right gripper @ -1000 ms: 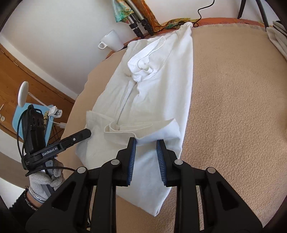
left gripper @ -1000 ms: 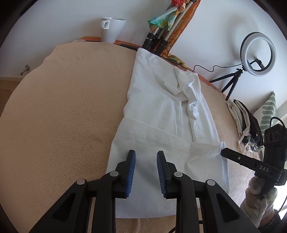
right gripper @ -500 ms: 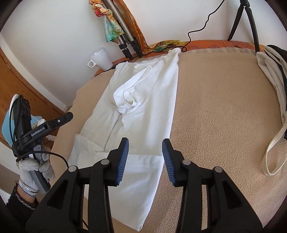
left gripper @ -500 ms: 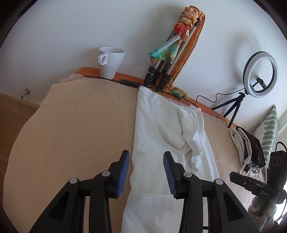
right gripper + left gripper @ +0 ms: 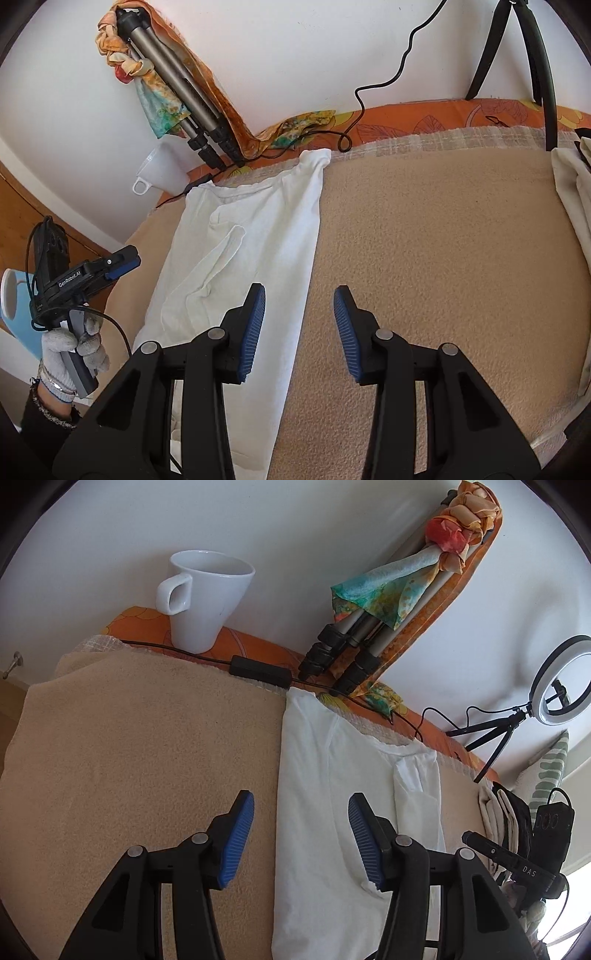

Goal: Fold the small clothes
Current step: 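Grasp the collar end of the shirt with the left tool while the right tool grasps the shoulder, then lift the collar end with both tools, fold it onto the hem, and open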

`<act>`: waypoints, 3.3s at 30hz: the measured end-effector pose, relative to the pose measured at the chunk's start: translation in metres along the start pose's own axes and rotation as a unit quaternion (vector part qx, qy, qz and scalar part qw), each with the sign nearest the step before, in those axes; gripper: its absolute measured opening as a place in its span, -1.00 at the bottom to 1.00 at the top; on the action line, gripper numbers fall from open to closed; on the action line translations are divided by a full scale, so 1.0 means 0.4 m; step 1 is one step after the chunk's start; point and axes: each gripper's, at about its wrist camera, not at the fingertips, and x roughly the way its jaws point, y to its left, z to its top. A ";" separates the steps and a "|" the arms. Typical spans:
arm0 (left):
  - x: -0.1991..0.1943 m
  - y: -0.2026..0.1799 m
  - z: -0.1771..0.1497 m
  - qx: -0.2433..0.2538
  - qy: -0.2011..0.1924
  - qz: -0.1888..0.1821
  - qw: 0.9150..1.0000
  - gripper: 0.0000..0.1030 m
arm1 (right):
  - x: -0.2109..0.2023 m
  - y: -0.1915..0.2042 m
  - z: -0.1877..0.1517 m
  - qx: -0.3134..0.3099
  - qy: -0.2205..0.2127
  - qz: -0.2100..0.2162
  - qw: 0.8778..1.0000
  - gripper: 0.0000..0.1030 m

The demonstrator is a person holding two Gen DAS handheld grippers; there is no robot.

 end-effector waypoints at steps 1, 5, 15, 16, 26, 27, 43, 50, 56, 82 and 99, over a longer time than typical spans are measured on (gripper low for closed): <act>0.018 0.003 0.013 -0.002 0.000 0.001 1.000 0.08 | 0.015 -0.005 0.016 0.003 0.001 0.004 1.000 -0.20; 0.092 0.005 0.049 0.000 0.012 0.008 1.000 0.08 | 0.074 -0.016 0.067 0.010 0.005 0.006 1.000 -0.20; 0.138 0.009 0.066 0.030 -0.009 0.032 0.999 -1.00 | 0.166 -0.016 0.137 0.003 0.010 0.008 1.000 -0.65; 0.130 0.030 0.070 0.007 -0.022 0.032 0.999 -1.00 | 0.176 -0.009 0.136 -0.007 0.015 -0.006 1.000 -0.89; 0.146 0.007 0.127 0.018 -0.019 -0.013 1.000 0.05 | 0.167 -0.034 0.164 -0.003 0.000 0.017 1.000 -0.84; 0.157 0.004 0.136 0.019 -0.013 -0.015 1.000 0.05 | 0.174 -0.040 0.170 0.003 0.003 0.019 1.000 -0.84; 0.185 0.043 0.179 -0.015 -0.010 -0.019 1.000 0.11 | 0.224 -0.038 0.239 -0.006 0.005 -0.013 1.000 -0.57; 0.216 0.014 0.192 0.020 0.011 -0.007 1.000 -0.91 | 0.255 -0.030 0.251 0.002 0.003 0.020 1.000 -0.85; 0.140 0.002 0.187 0.008 -0.010 -0.044 0.999 -0.95 | 0.200 -0.015 0.238 0.009 -0.021 0.042 0.999 -0.86; -0.350 -0.105 -0.140 0.055 -0.050 -0.063 0.995 -0.96 | -0.232 0.201 -0.108 -0.039 -0.057 0.047 0.996 -0.86; -0.425 -0.065 -0.447 0.103 0.002 -0.014 0.995 -0.90 | -0.279 0.232 -0.458 -0.122 -0.044 -0.011 0.991 -0.82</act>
